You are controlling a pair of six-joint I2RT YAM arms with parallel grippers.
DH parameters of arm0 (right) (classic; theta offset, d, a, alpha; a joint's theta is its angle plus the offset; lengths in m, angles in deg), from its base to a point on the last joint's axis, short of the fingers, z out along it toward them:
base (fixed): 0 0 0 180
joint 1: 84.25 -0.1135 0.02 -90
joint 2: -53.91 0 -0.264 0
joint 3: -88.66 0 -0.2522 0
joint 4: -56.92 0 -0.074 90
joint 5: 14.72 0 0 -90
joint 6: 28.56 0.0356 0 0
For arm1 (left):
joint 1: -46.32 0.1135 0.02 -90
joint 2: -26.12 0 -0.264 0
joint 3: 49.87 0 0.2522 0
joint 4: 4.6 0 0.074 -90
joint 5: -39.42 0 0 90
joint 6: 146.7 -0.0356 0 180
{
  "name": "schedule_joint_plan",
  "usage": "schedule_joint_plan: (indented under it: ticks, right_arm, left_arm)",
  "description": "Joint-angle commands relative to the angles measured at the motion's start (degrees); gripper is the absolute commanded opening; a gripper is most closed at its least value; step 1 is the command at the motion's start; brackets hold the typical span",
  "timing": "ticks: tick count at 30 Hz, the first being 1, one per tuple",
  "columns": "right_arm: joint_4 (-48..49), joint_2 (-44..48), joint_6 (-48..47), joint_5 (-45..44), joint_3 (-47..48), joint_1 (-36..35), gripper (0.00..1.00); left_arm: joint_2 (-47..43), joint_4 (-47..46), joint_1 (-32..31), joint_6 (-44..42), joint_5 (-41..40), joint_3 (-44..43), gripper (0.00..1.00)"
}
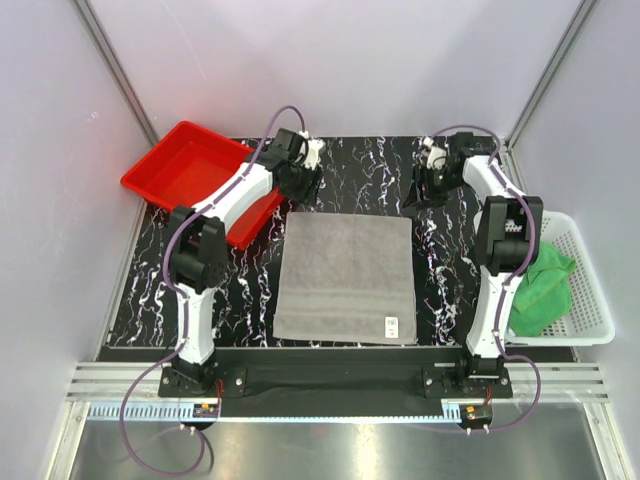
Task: Fold and stack the towels
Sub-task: Fold the towel
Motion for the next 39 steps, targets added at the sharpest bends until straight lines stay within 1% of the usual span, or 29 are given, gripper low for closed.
schedule_joint_plan:
  ticks: [1,4,7,9,11,12,15,18,20,21,22,23,24,25,28,31,35,39]
  right_arm:
    - [-7.2,-5.3,-7.6,4.1,7.5,0.7,0.56]
    - [-11.7,-8.6,-12.1,4.0,12.0,0.7,0.55]
    - [-14.9,-11.4,-15.9,6.7,14.7,0.7,0.55]
    - [-15.1,-12.7,-17.3,8.2,15.2,0.7,0.54]
    - [-15.6,-14.3,-18.0,8.3,16.4,0.7,0.50]
    - [-18.1,-15.1,-18.9,8.4,18.2,0.7,0.47]
    - [-19.9,-16.6,-20.8,8.6,19.0,0.7,0.46]
    - [-19.3,-17.3,-21.2,8.6,18.9,0.7,0.40]
    - [-19.3,-18.7,-21.1,8.7,20.1,0.7,0.27]
    - [-20.5,-19.3,-21.0,8.0,22.3,0.8,0.20]
    - [-20.9,-19.9,-20.9,7.5,23.0,0.8,0.15]
    - [-21.2,-20.4,-20.6,6.7,23.5,1.1,0.06]
    - [-20.5,-20.3,-20.4,4.9,23.7,1.3,0.04]
    - [-19.9,-20.0,-20.3,3.9,23.5,1.5,0.03]
    - [-18.4,-18.3,-21.8,2.6,23.4,1.5,0.01]
    - [-19.1,-18.2,-24.4,3.0,26.2,1.5,0.00]
    - [-19.4,-18.0,-27.5,1.1,26.1,1.5,0.00]
    - [-18.0,-18.0,-28.2,-0.8,25.0,1.5,0.00]
  left_arm:
    - [2.1,2.3,0.2,-8.0,2.1,-6.5,0.58]
    - [4.2,2.6,0.2,-9.7,1.0,-9.0,0.58]
    - [5.5,2.7,0.2,-11.2,0.4,-10.6,0.58]
    - [6.2,3.0,0.1,-12.2,-0.2,-11.6,0.57]
    - [6.5,3.5,0.1,-13.4,-0.6,-11.9,0.57]
    - [6.8,3.8,0.2,-13.6,-1.0,-12.1,0.57]
    - [6.6,5.4,0.1,-14.8,-0.9,-11.2,0.57]
    - [6.5,5.8,0.1,-15.5,-0.1,-11.2,0.57]
    - [7.0,6.8,0.2,-16.2,0.1,-12.1,0.58]
    - [7.8,7.3,0.2,-17.0,-0.5,-12.5,0.58]
    - [8.2,8.3,0.1,-17.4,-1.4,-12.9,0.58]
    - [8.7,8.8,0.1,-18.6,-2.6,-13.3,0.58]
    - [9.5,9.4,0.1,-19.2,-5.2,-13.4,0.58]
    - [9.8,10.3,0.2,-19.9,-6.1,-13.7,0.57]
    - [10.9,10.5,0.3,-21.7,-7.1,-14.6,0.55]
    - [11.9,9.5,0.2,-22.3,-6.1,-15.5,0.54]
    - [15.3,9.8,-0.2,-22.3,-7.5,-19.9,0.52]
    - [18.5,11.2,-0.9,-23.9,-8.3,-23.2,0.48]
